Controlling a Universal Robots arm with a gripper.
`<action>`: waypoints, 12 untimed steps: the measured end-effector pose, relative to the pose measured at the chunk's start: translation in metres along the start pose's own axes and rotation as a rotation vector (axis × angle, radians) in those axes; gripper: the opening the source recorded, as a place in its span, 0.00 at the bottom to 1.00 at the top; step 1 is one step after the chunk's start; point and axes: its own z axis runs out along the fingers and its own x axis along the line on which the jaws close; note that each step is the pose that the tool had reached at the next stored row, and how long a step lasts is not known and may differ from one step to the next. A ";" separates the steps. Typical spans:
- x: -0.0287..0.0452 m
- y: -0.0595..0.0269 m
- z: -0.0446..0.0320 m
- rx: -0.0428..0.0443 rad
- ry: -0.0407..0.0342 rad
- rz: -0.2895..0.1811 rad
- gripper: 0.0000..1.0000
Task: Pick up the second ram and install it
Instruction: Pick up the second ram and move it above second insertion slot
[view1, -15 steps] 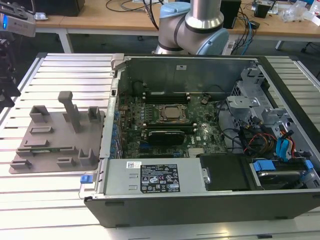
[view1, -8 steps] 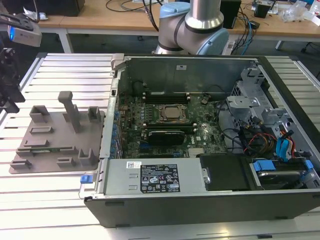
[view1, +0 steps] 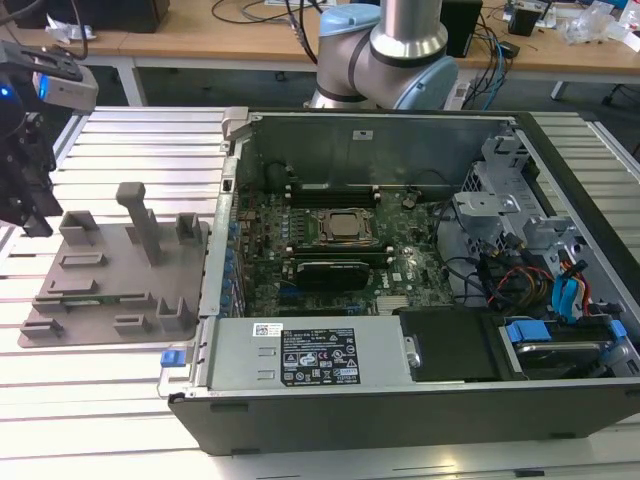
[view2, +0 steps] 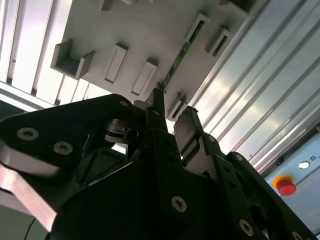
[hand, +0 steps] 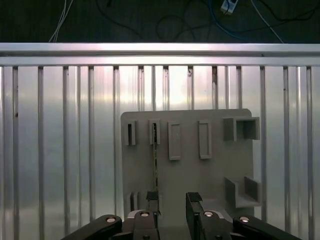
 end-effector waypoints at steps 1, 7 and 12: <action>0.0000 -0.0005 0.0017 -0.0001 0.0001 -0.003 0.36; 0.0003 -0.0026 0.0145 -0.0007 0.0003 -0.021 0.36; 0.0005 -0.0032 0.0233 -0.0011 0.0013 -0.030 0.36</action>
